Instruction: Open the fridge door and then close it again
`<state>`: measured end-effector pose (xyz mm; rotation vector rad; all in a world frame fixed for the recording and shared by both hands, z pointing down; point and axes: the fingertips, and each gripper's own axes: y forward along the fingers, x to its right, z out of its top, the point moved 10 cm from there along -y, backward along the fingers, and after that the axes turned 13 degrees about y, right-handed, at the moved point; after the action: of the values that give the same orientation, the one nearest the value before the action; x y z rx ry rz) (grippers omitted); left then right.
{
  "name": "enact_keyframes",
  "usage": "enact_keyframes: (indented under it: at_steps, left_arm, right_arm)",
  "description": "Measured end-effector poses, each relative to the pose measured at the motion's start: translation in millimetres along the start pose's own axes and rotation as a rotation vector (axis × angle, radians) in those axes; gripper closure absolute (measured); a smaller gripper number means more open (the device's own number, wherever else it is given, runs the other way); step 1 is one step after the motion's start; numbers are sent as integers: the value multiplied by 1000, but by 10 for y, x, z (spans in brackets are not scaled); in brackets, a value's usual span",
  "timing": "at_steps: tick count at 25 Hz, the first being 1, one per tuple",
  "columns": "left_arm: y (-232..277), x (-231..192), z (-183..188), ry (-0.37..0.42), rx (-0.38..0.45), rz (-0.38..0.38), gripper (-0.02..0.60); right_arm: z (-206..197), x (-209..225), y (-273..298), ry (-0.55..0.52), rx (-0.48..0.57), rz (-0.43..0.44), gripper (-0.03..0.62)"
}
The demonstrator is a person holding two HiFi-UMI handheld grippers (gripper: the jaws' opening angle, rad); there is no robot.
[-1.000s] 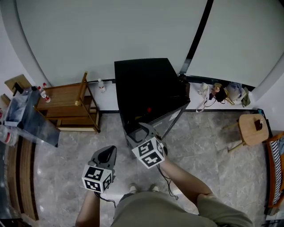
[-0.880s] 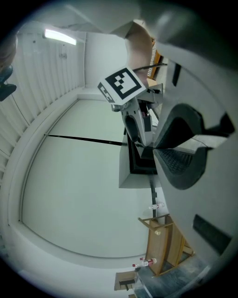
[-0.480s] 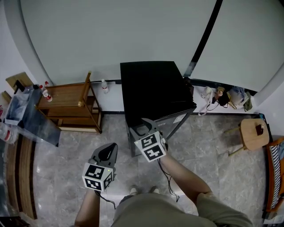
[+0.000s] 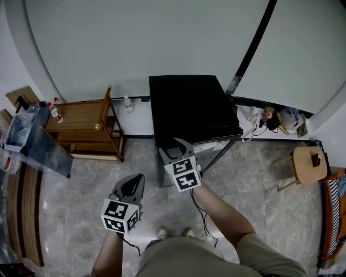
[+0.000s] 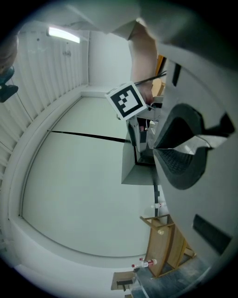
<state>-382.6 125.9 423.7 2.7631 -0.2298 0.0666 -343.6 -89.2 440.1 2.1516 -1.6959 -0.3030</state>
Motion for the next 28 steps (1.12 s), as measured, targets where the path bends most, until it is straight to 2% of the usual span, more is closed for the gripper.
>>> enact_keyframes:
  at_steps: [7,12,17,22,25,28]
  left_arm:
    - [-50,-91,-1,3,16,15,574]
    - [-105,-159,94,15,29,24,574]
    - [-185,-161,272,56,69,34,574]
    - [-298,-132,456,87,108,61,574]
    - [-379,-55,602,134,134,79,574]
    - [-463,87,769,161,175,73,574]
  right_arm:
    - [-12,45,75,3,11,-31,415]
    - [57,143,-5,122,41,-3,479]
    - [221,204,-388,163,129,8,526]
    - [384,210,-903,141,192,8,553]
    - [457,179,-1245,136,231,13,562]
    - [513,157,-1602,133,272,15,565]
